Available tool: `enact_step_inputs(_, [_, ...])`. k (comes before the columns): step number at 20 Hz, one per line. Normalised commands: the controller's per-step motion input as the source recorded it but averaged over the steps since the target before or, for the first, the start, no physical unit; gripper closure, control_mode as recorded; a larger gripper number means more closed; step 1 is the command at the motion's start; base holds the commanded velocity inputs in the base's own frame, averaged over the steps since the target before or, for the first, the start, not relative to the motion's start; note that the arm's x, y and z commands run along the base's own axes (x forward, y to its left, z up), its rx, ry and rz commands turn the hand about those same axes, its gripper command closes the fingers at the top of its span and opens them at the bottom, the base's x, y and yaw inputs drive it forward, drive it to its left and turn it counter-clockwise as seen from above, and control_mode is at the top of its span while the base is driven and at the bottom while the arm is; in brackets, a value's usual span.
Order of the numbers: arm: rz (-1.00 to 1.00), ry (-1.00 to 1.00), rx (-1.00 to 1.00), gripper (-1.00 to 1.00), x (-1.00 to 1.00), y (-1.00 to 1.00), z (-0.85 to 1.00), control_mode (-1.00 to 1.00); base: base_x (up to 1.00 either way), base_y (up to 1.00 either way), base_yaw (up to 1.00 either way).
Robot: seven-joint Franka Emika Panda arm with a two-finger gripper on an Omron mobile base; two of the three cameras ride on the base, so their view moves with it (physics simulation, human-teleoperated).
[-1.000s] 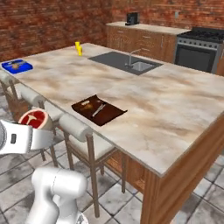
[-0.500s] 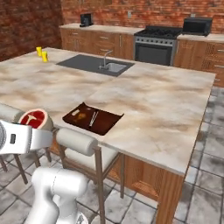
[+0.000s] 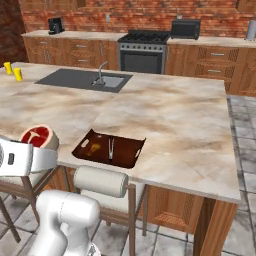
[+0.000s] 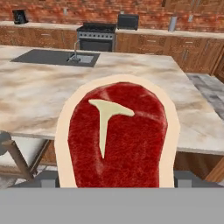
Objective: Gather the onion and eggplant from the fridge and place them on a tray on the dining counter. Then gather the chicken drumstick and steak from the fridge and place them on the other tray.
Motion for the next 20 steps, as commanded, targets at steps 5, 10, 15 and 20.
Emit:
enact_step_inputs(5, [0.00,0.00,0.00,1.00,0.00,0.00,0.00,1.00,0.64,0.06,-0.20])
enact_step_inputs(10, [-0.11,0.14,0.03,1.00,0.84,-0.39,-0.12,-1.00,0.00,0.00,0.00])
enact_step_inputs(15, [-0.05,0.21,-0.01,1.00,1.00,-0.02,-0.40,-1.00,0.00,0.00,0.00])
enact_step_inputs(20, [0.00,0.12,-0.02,1.00,0.74,0.05,-0.50,-1.00,0.00,0.00,0.00])
